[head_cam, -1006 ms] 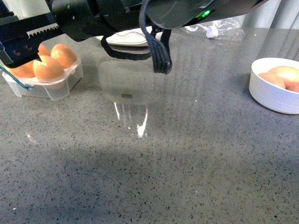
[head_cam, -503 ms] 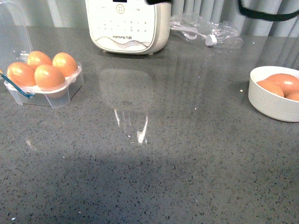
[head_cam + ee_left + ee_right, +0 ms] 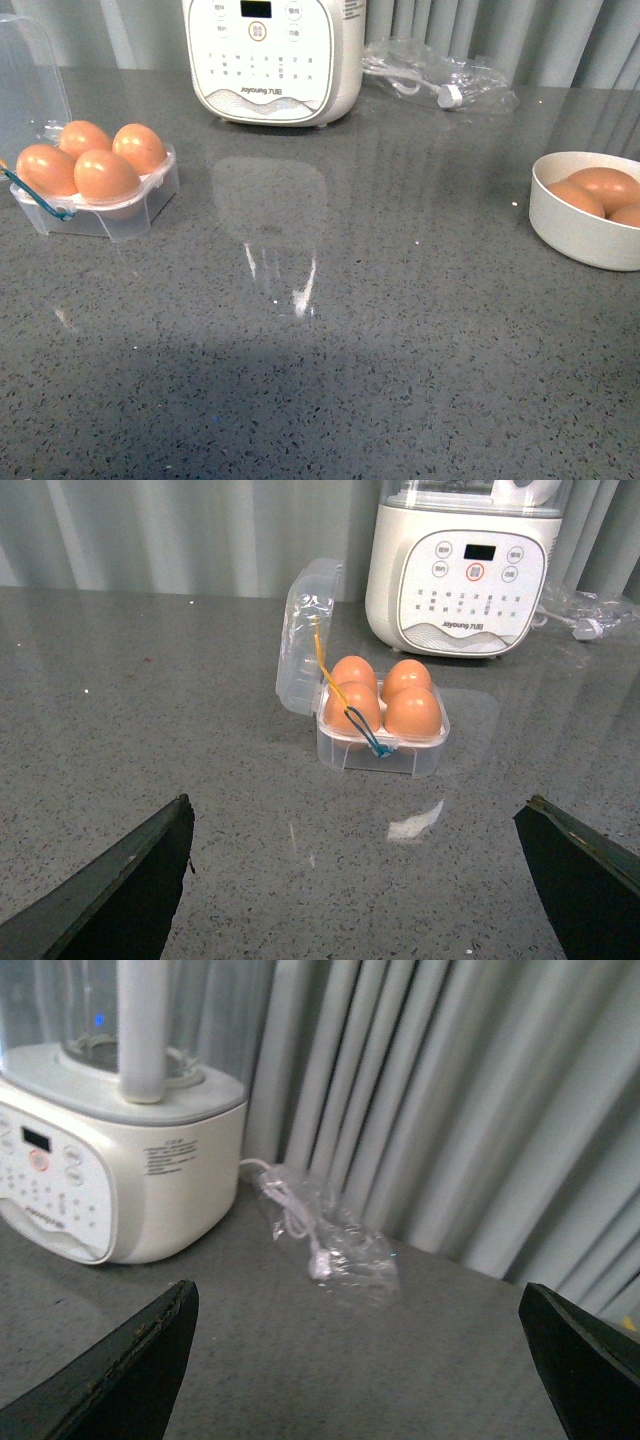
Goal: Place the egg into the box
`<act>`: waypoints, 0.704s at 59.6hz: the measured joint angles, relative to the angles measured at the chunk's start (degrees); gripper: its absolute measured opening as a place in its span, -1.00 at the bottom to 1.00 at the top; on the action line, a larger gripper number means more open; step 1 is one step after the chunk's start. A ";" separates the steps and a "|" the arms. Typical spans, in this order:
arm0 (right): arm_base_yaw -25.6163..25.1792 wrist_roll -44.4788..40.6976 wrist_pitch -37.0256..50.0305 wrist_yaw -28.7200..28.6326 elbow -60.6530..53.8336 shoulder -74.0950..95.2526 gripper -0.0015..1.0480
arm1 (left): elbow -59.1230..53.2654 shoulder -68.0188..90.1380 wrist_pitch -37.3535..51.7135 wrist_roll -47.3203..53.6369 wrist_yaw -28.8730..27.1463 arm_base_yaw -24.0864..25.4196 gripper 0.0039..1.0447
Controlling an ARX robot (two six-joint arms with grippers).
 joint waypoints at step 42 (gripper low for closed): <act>-2.67 13.03 -1.05 12.09 -25.38 -22.97 -0.84 | 0.00 0.00 0.00 0.00 -0.02 0.00 0.87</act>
